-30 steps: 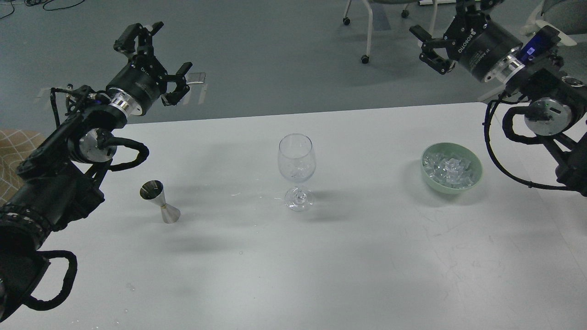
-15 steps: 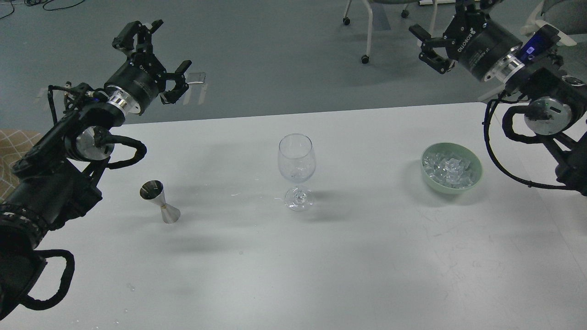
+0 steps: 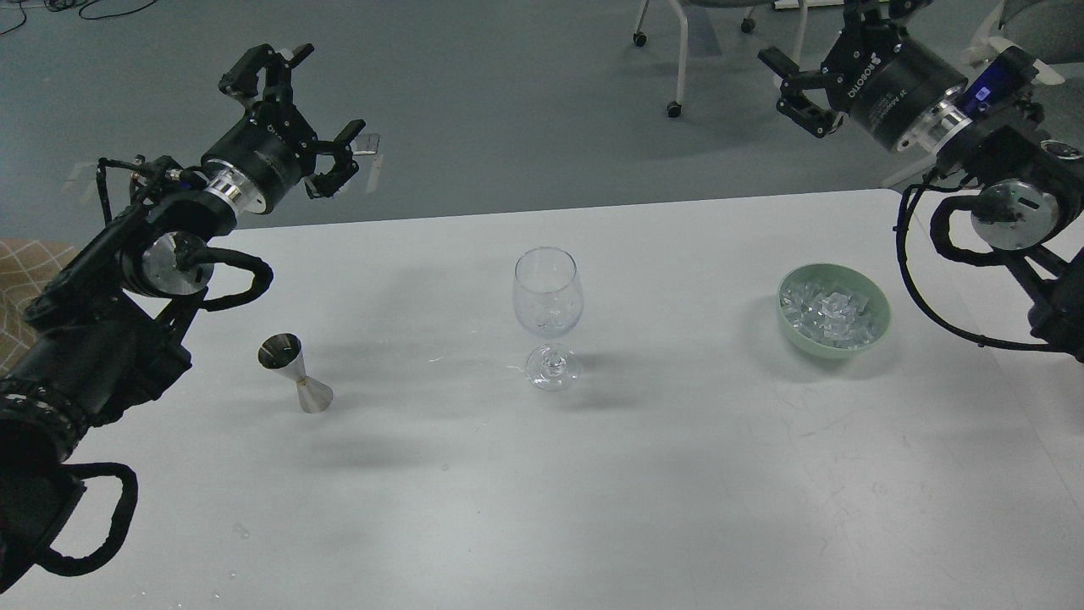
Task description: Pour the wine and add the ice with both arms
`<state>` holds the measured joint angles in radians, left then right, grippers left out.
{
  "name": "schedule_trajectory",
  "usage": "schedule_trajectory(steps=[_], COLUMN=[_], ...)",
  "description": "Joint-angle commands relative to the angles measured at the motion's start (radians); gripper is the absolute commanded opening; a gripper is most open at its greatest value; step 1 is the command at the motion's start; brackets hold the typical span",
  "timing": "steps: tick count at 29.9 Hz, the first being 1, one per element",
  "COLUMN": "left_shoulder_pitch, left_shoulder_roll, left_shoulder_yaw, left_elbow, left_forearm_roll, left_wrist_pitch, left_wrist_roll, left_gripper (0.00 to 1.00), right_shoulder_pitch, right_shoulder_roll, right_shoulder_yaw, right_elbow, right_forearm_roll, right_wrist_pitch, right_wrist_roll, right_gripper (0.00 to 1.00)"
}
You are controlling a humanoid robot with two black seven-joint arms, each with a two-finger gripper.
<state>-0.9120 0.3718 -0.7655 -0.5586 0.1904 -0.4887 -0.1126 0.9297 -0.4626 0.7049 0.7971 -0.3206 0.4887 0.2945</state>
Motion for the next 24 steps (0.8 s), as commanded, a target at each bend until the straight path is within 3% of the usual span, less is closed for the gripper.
schedule_trajectory(steps=[1, 7, 10, 14, 24], left_shoulder_pitch=[0.002, 0.004, 0.019, 0.102, 0.406], left_shoulder_roll=[0.003, 0.007, 0.058, 0.175, 0.518], left_shoulder_yaw=[0.0, 0.0, 0.0, 0.003, 0.003], left_elbow=[-0.004, -0.015, -0.056, -0.219, -0.616], left_forearm_roll=[0.0, -0.002, -0.035, -0.155, -0.488], left_wrist_pitch=[0.0, 0.0, 0.0, 0.0, 0.0], left_wrist_roll=[-0.001, 0.007, 0.039, 0.091, 0.134], left_gripper=[0.98, 0.97, 0.97, 0.95, 0.95], right_shoulder_pitch=[0.001, -0.002, 0.0, -0.002, -0.008], right_shoulder_roll=[-0.002, -0.005, -0.005, -0.005, -0.007], right_shoulder_yaw=[0.001, -0.001, 0.001, -0.001, -0.001], right_elbow=[-0.001, -0.001, -0.001, -0.001, -0.001], right_forearm_roll=[0.0, 0.0, 0.0, 0.0, 0.0], right_wrist_pitch=[0.0, 0.0, 0.0, 0.0, 0.0], right_wrist_roll=[0.002, 0.002, 0.002, 0.002, 0.002], right_gripper=[1.0, 1.0, 1.0, 1.0, 1.0])
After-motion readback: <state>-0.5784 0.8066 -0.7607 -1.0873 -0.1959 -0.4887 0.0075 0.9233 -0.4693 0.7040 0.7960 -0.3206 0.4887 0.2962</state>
